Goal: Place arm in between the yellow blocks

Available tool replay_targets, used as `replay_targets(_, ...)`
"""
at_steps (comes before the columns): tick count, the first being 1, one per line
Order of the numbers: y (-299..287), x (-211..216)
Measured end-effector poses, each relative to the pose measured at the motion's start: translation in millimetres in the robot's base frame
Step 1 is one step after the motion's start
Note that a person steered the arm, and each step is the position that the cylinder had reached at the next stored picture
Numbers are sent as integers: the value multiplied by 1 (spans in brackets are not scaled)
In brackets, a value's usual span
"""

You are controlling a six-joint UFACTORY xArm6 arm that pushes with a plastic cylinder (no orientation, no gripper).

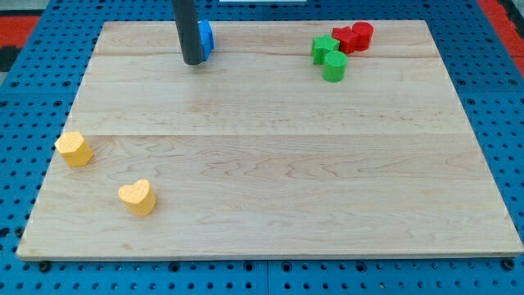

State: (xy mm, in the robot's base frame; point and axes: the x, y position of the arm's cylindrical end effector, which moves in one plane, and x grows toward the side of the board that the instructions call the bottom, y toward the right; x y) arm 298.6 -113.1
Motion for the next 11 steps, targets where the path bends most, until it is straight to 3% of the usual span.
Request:
replay_targets(2,-23,21)
replay_targets(7,64,39)
replay_targets(11,85,39)
